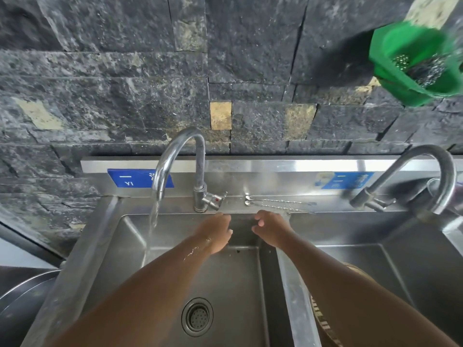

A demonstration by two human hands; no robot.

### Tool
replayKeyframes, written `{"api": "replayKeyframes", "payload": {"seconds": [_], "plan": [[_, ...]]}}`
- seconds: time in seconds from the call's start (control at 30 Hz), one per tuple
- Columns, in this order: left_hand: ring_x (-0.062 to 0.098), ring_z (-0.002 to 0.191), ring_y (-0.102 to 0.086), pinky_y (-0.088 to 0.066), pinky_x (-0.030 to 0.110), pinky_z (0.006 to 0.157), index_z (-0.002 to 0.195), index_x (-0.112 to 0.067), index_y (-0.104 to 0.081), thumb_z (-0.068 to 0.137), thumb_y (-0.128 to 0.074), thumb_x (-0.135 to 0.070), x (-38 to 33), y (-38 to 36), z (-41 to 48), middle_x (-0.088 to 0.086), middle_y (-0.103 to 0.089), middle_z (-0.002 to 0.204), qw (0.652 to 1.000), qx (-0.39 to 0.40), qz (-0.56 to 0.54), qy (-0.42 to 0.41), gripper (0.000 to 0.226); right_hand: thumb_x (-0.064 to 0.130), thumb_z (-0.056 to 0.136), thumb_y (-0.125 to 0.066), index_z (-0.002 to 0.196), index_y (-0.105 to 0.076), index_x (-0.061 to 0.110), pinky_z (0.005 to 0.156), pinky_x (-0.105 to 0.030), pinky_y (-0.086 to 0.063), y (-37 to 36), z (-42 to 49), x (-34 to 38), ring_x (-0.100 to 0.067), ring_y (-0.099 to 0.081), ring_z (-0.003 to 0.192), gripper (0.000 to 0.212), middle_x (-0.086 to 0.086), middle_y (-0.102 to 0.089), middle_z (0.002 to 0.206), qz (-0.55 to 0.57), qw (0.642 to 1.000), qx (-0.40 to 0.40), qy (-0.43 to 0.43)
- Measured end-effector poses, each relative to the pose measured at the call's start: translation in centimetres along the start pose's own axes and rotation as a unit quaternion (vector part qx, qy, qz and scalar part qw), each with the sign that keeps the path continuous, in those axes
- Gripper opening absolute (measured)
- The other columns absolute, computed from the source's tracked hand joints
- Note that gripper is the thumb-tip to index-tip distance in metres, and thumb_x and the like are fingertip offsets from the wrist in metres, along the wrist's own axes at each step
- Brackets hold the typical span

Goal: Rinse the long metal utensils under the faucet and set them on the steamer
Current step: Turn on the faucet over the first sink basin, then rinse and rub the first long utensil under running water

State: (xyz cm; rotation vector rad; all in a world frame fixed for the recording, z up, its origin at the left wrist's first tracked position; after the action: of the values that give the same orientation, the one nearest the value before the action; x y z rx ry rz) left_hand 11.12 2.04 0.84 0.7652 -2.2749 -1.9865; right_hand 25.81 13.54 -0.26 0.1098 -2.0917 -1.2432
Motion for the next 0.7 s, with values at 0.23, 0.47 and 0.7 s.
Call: {"api": "replayKeyframes", "payload": {"seconds": [0.23,0.47,0.7], "plan": [[0.030,0.111,-0.056,-0.042,0.036,0.091,0.111,-0.006,-0.056,0.093,-0.055,-0.023,-1.7,-1.9,5.2,0.012,-0.060,0.119,0.998,-0.026,0.039,-0.041,0.025,0.020,0.092,-0.056,0.125,-0.061,0.015,0.098,-0.036,-0.049,1.1,3.4,-4.3,-0.029,-0.059,0.117,0.034,-0.009,-0.062,0.128,-0.089,0.996,-0.001,0.028],[0.028,0.117,-0.047,-0.042,0.040,0.100,0.119,-0.009,-0.049,0.086,-0.059,-0.015,-1.6,-5.4,8.4,0.009,-0.052,0.122,0.995,-0.030,0.069,-0.066,0.035,0.014,0.092,-0.056,0.119,-0.061,0.014,0.090,-0.039,-0.052,2.0,7.3,-7.1,-0.033,-0.063,0.109,0.028,-0.010,-0.059,0.125,-0.150,0.988,-0.025,0.039],[0.033,0.142,-0.024,-0.019,0.054,0.117,0.148,-0.004,-0.027,0.085,-0.058,-0.013,-0.2,-8.5,8.7,0.015,-0.023,0.157,0.983,-0.031,0.171,-0.050,0.071,0.006,0.091,-0.050,0.121,-0.055,0.013,0.077,-0.040,-0.051,2.4,10.2,-7.6,-0.037,-0.065,0.100,0.031,-0.010,-0.054,0.120,-0.226,0.971,-0.040,0.068]]}}
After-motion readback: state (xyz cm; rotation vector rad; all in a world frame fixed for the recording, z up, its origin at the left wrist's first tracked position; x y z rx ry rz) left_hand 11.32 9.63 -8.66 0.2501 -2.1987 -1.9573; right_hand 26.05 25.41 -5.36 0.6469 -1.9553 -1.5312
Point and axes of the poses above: each hand's wrist, its own z-axis towards the middle knuckle, its own y-axis out of the back of the hand, x = y × z, the point moved 2 cm from there along z, towards the middle knuckle
